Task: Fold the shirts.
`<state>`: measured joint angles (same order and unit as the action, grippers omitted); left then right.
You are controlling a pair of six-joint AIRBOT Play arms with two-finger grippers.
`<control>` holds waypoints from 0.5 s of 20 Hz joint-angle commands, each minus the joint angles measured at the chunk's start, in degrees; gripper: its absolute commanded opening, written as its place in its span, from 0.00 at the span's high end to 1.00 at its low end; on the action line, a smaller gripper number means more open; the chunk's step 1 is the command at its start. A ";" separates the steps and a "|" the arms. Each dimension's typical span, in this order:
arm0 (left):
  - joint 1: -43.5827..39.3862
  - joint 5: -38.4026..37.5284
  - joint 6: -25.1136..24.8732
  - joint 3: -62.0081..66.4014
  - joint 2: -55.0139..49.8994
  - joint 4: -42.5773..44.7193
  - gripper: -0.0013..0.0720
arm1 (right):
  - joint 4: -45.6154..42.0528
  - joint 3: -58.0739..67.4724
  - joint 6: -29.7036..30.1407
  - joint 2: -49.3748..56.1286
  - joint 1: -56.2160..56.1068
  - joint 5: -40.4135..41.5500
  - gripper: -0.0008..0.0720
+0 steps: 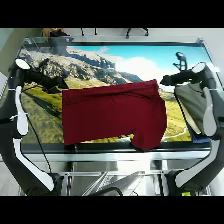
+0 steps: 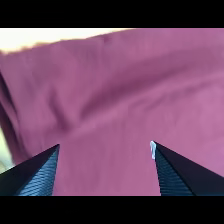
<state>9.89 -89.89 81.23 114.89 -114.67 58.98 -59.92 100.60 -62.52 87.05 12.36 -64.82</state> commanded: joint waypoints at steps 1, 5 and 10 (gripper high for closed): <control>2.36 -9.53 4.37 -5.05 4.87 0.13 0.11 | -3.10 -1.55 -5.53 -5.49 5.01 -9.75 0.57; 4.13 -5.14 3.58 -30.27 19.82 8.37 0.11 | -2.78 -16.24 -6.78 -13.84 13.75 -17.31 0.57; 4.81 7.82 2.73 -63.89 36.83 9.94 0.11 | 5.31 -42.23 -6.73 -30.99 19.56 -11.63 0.58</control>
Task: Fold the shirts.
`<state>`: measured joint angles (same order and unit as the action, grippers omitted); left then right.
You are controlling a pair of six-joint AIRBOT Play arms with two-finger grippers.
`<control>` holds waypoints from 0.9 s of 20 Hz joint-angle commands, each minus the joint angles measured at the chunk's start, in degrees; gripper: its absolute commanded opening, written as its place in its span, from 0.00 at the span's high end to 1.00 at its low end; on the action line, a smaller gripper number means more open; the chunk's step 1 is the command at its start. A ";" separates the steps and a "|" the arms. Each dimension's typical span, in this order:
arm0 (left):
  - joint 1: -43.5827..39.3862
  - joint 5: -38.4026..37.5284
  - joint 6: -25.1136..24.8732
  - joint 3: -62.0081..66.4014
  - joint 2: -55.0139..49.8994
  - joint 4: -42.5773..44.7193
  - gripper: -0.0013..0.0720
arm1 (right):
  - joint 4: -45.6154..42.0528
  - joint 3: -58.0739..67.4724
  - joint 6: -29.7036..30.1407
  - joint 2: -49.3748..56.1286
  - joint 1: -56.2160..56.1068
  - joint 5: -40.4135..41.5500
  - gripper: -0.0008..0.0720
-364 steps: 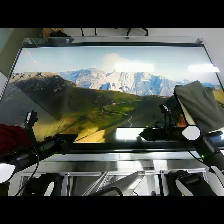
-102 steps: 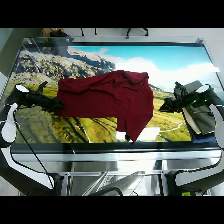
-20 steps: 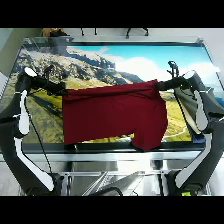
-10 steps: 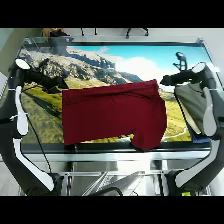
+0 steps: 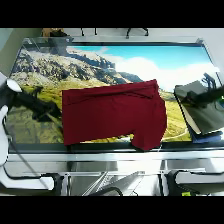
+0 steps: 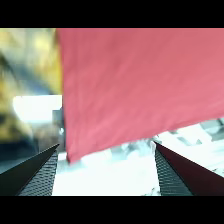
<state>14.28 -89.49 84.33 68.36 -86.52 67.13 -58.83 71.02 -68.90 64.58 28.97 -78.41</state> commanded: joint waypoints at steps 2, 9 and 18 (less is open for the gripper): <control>0.26 12.13 -0.98 -26.38 12.24 1.66 0.11 | 5.16 -19.12 -0.31 -13.44 2.93 2.54 0.58; 0.26 28.70 -8.48 -33.73 13.79 -8.98 0.11 | 10.12 -24.26 -0.59 -18.05 2.89 1.40 0.59; 0.28 22.43 -19.32 -25.62 6.03 -21.33 0.95 | 8.46 -34.53 -7.98 -18.12 2.95 2.43 0.57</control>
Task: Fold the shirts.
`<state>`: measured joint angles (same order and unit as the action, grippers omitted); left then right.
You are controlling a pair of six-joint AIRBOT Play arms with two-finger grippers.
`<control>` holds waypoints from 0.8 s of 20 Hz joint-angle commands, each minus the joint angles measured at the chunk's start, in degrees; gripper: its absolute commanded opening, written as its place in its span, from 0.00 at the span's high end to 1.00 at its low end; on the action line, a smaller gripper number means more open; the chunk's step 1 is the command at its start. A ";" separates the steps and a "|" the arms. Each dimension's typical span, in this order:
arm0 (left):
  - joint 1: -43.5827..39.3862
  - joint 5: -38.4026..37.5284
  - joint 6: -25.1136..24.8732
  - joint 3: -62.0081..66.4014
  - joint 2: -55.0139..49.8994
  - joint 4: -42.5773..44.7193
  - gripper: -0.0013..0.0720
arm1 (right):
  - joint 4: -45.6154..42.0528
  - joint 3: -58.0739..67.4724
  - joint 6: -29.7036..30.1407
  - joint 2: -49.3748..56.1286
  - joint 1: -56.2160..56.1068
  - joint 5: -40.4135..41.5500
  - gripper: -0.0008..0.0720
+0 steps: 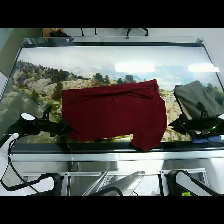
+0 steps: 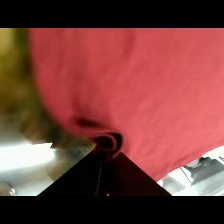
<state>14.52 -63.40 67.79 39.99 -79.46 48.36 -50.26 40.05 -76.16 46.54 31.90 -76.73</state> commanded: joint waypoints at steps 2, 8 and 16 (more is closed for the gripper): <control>0.04 -3.41 -1.46 5.92 -1.03 0.20 0.95 | -0.09 -5.53 -0.15 -0.09 0.00 1.40 0.57; 0.04 -3.23 -0.68 15.10 -3.10 2.73 0.95 | -0.24 -10.56 2.51 -0.09 -0.04 4.24 0.37; 0.04 -9.09 -0.68 21.27 -9.94 2.71 0.95 | 6.82 -18.80 9.64 1.03 -5.90 12.83 0.37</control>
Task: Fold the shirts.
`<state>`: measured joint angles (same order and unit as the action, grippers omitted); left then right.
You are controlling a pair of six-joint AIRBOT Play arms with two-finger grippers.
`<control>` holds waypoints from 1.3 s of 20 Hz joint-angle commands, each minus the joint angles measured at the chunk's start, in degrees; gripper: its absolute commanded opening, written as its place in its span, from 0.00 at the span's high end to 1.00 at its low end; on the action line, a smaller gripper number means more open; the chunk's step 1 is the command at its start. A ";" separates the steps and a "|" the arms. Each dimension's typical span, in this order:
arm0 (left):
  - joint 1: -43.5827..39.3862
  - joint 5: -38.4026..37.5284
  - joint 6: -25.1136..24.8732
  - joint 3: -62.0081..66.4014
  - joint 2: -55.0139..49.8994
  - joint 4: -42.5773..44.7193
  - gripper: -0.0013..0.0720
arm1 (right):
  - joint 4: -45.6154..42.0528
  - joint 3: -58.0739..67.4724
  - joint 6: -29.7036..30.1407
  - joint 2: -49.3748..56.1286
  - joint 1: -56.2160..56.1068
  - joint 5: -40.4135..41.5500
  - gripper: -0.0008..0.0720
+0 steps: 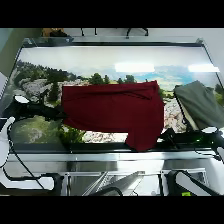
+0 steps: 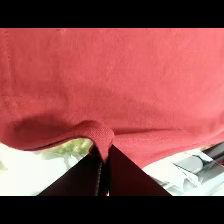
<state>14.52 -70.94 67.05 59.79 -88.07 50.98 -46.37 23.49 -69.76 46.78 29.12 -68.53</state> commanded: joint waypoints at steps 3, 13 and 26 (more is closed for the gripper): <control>0.04 -2.47 0.07 1.42 -1.33 0.15 0.95 | 9.57 -2.21 8.07 4.39 -8.26 7.26 0.41; 1.97 -7.43 5.14 -6.14 7.08 19.67 0.95 | -1.36 -0.46 3.48 -3.74 -2.38 -3.56 0.96; 2.19 -7.96 8.72 5.18 8.09 16.41 0.95 | 30.64 21.68 24.72 6.47 -9.11 5.01 0.96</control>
<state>18.76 -78.91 74.61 59.20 -76.55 67.66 -22.92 39.24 -51.18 46.17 25.32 -69.43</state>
